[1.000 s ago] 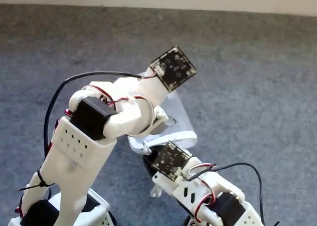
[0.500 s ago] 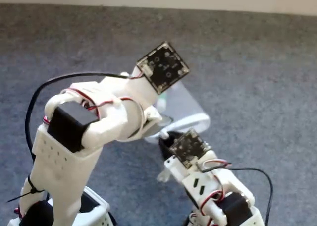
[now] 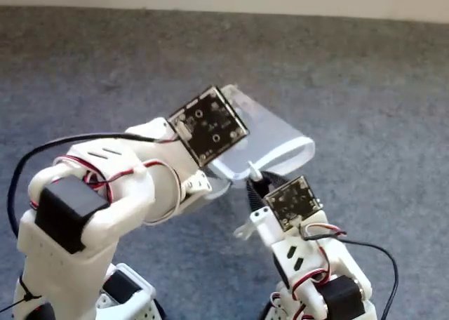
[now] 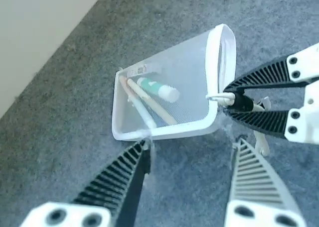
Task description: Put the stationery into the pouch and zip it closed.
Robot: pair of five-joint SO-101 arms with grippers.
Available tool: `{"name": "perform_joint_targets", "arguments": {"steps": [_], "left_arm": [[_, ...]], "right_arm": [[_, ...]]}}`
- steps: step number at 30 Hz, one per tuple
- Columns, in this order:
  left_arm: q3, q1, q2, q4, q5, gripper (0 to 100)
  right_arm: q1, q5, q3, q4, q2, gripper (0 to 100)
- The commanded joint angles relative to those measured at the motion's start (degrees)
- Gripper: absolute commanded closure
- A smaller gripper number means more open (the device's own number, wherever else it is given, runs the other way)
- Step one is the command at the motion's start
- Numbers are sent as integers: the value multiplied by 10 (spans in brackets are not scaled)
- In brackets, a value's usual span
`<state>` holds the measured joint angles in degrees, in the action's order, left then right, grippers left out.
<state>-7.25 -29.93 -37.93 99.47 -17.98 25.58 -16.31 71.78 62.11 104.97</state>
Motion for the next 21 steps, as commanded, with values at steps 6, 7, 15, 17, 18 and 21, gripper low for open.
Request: {"name": "perform_joint_targets", "arguments": {"steps": [6, 7, 15, 17, 18, 21], "left_arm": [[136, -13, -58, -50, -8, 752], [155, -18, -63, -63, -8, 752], [298, -45, -116, -174, -8, 752], [330, -45, -119, -201, -8, 752], [347, -45, -121, -217, -8, 752], [393, -44, -122, -266, -8, 755]], "right_arm": [[-14, 55, -67, 0, 5, 994], [-14, 61, -70, 1, 5, 994], [-14, 75, -73, 0, 5, 994], [-14, 75, -73, 0, 5, 994], [-14, 75, -73, 1, 5, 994], [-14, 75, -73, 1, 5, 994]]}}
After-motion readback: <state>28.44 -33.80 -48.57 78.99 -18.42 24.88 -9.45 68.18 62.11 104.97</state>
